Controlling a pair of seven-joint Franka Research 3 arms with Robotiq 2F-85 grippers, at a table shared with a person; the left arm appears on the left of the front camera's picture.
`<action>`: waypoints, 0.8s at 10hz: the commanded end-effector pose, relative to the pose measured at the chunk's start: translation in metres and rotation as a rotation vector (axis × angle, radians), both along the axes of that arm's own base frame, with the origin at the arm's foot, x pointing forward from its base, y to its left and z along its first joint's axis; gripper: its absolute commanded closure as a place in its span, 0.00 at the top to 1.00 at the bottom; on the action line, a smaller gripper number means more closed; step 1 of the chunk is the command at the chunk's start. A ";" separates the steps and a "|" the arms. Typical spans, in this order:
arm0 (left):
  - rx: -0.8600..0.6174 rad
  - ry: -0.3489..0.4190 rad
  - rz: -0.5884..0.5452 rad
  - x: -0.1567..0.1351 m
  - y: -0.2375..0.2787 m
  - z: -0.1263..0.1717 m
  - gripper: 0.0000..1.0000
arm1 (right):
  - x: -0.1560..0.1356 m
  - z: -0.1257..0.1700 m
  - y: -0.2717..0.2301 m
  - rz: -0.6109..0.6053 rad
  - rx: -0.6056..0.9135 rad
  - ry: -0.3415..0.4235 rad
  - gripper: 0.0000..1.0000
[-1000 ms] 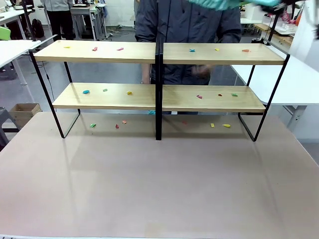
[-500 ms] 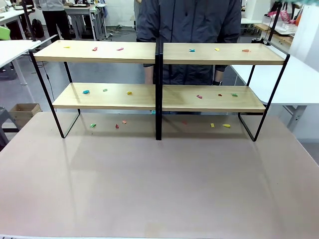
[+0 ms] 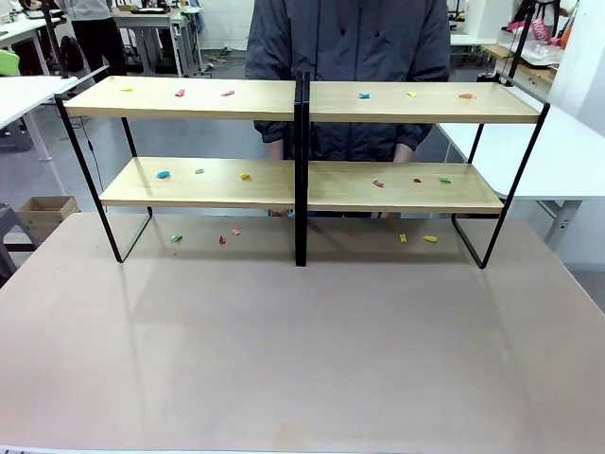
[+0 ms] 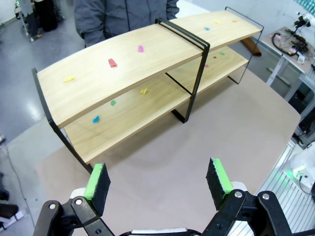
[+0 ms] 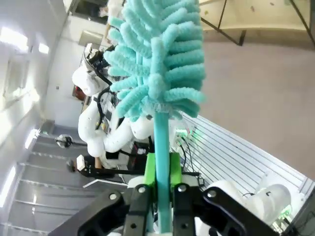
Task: Clean the shelves.
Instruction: Pick up the Duster when the human hands it over.
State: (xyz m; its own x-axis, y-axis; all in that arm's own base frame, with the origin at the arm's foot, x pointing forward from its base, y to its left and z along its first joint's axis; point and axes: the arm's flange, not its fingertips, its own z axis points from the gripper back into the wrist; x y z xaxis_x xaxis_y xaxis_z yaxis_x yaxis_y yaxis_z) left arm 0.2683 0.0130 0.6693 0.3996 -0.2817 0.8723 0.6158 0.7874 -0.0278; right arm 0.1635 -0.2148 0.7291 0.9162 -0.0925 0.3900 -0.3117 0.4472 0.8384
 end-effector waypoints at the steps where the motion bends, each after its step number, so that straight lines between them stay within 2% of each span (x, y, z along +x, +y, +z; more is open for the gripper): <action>1: 0.005 0.007 0.002 0.000 0.000 0.000 1.00 | -0.003 -0.024 -0.001 -0.055 0.022 -0.014 0.00; 2: 0.005 0.007 0.002 0.000 0.000 0.000 1.00 | 0.000 0.000 0.000 0.000 0.000 0.000 0.00; 8: 0.005 0.007 0.002 0.000 0.000 0.000 1.00 | 0.000 0.000 0.000 0.000 0.000 0.000 0.00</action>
State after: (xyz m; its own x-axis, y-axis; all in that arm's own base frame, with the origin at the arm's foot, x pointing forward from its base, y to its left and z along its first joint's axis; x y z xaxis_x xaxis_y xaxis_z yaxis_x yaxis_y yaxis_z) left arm 0.2686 0.0130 0.6690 0.4005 -0.2818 0.8719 0.6158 0.7874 -0.0283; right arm 0.1643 -0.2126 0.7240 0.9200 -0.0967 0.3799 -0.2991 0.4533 0.8397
